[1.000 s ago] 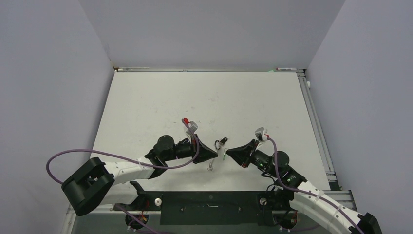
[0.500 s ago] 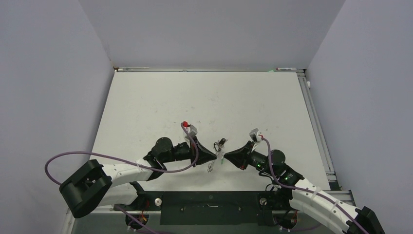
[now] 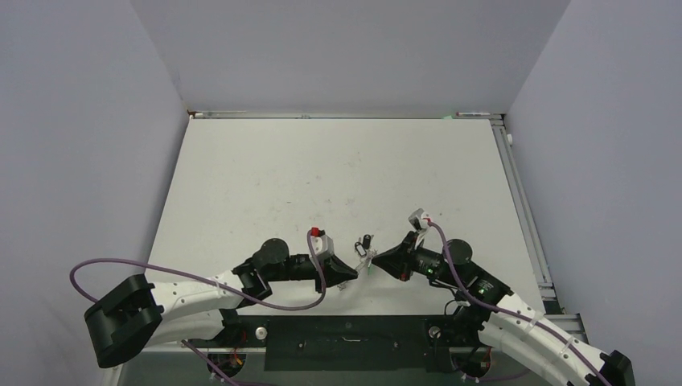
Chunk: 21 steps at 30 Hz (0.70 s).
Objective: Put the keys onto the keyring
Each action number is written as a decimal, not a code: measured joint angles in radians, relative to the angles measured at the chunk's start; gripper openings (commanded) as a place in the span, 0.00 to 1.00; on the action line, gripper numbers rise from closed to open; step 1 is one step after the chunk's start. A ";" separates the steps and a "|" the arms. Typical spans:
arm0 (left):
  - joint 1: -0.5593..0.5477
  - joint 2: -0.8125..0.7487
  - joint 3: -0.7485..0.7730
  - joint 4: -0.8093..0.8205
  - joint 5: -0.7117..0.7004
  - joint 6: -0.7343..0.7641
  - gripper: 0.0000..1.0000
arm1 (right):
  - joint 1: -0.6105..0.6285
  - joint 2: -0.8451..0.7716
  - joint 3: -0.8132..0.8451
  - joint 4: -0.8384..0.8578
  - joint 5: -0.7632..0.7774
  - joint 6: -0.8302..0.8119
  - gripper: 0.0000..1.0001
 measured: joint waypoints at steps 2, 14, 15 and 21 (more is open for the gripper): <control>-0.009 -0.011 -0.002 -0.008 -0.014 0.035 0.00 | 0.000 0.000 0.028 -0.051 -0.008 -0.004 0.05; -0.041 0.030 -0.004 -0.026 -0.047 0.142 0.00 | 0.006 0.014 0.051 -0.203 -0.085 0.004 0.05; -0.043 0.034 -0.004 -0.032 -0.048 0.148 0.00 | 0.006 0.014 0.051 -0.210 -0.087 0.005 0.05; -0.065 0.045 -0.004 -0.053 -0.052 0.179 0.00 | 0.008 0.019 0.060 -0.233 -0.093 0.004 0.05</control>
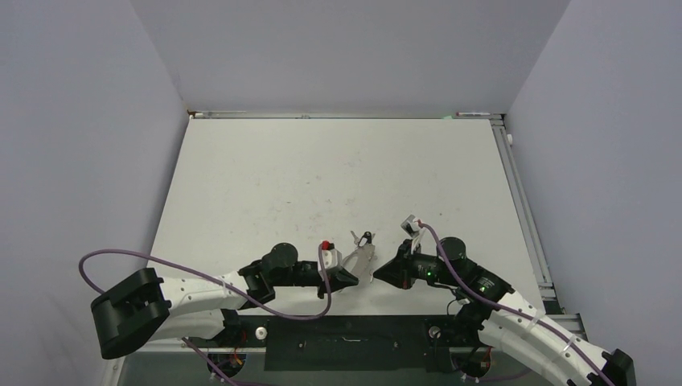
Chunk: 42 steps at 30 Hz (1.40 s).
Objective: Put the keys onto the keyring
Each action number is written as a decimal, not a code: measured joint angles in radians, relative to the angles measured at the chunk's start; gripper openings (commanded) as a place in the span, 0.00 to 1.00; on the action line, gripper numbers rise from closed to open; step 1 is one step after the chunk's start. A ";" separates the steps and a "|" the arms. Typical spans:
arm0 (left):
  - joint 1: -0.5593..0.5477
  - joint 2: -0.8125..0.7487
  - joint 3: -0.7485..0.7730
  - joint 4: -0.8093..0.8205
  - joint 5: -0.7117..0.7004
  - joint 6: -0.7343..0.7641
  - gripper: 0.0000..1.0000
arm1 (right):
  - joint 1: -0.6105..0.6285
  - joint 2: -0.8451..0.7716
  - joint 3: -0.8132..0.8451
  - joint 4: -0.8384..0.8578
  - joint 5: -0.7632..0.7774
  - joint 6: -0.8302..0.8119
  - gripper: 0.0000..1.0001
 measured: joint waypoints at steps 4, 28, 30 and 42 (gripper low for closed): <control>-0.017 0.012 0.000 -0.003 0.000 0.023 0.00 | 0.006 0.022 0.003 0.001 0.001 0.000 0.05; -0.055 0.066 0.014 -0.042 0.000 0.092 0.00 | 0.158 0.168 0.026 0.029 0.126 -0.030 0.05; -0.058 0.068 0.014 -0.047 0.000 0.095 0.00 | 0.161 0.168 0.028 0.029 0.134 -0.031 0.05; -0.068 0.088 0.021 -0.053 0.000 0.099 0.00 | 0.184 0.179 0.028 0.028 0.140 -0.037 0.05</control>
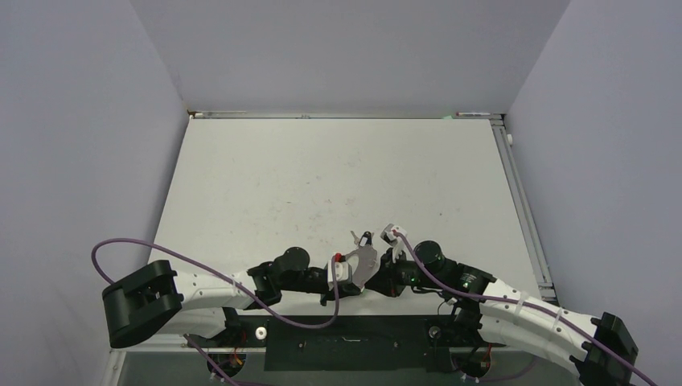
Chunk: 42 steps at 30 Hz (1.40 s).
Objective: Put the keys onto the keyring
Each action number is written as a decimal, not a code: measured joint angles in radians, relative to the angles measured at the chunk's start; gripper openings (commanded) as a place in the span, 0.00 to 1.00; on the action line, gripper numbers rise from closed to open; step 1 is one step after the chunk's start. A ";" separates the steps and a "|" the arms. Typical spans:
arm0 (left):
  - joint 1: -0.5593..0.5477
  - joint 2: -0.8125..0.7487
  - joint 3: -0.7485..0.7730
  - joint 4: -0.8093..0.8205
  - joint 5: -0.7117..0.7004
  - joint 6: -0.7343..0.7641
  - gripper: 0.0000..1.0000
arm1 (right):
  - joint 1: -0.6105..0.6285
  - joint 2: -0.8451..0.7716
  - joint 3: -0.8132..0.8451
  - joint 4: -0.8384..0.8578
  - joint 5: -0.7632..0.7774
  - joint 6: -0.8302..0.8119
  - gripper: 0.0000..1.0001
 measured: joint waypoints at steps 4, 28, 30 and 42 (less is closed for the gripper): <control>-0.003 0.007 0.008 -0.003 -0.002 0.000 0.00 | 0.012 0.010 0.000 0.000 0.000 -0.002 0.05; -0.015 0.011 0.011 -0.019 -0.006 0.011 0.00 | 0.043 0.003 0.005 -0.037 0.076 -0.015 0.05; -0.016 0.011 0.011 -0.019 -0.006 0.011 0.00 | 0.043 0.003 0.005 -0.037 0.075 -0.014 0.05; -0.016 0.012 0.014 -0.031 -0.007 0.011 0.00 | 0.096 0.047 0.005 -0.024 0.063 -0.014 0.05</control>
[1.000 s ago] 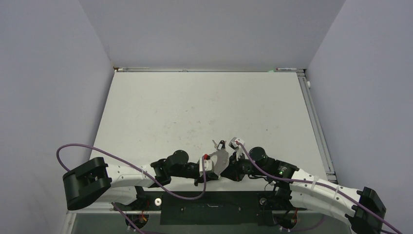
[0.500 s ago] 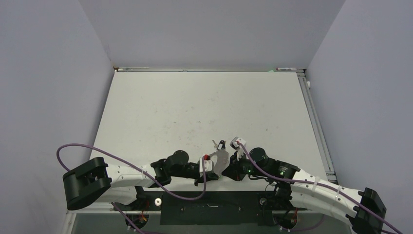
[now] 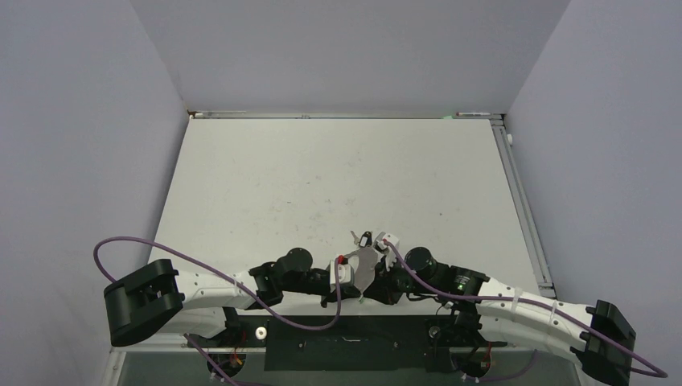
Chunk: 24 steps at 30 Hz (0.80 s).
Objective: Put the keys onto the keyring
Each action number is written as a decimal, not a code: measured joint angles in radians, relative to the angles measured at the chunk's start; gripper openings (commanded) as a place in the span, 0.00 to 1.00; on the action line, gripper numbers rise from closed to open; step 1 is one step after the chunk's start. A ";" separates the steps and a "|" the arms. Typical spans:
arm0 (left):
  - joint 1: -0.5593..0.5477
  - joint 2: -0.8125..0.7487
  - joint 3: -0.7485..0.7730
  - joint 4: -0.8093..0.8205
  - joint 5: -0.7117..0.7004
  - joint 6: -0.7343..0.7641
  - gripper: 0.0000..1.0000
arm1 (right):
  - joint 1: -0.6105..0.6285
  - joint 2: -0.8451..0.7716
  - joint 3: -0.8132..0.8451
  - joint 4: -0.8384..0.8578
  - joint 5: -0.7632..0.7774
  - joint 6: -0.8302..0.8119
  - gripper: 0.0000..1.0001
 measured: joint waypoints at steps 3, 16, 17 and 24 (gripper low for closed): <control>-0.001 0.002 0.000 -0.008 0.000 0.000 0.00 | 0.023 0.009 0.000 0.005 0.005 0.000 0.05; -0.002 0.031 0.000 -0.003 -0.009 -0.002 0.00 | 0.059 0.038 0.000 0.008 0.046 0.000 0.05; -0.002 0.038 0.000 0.001 -0.014 -0.002 0.00 | 0.059 0.043 0.000 0.009 0.048 0.000 0.05; -0.002 0.122 0.000 0.077 -0.044 -0.016 0.00 | 0.059 0.097 0.000 0.027 0.095 0.007 0.05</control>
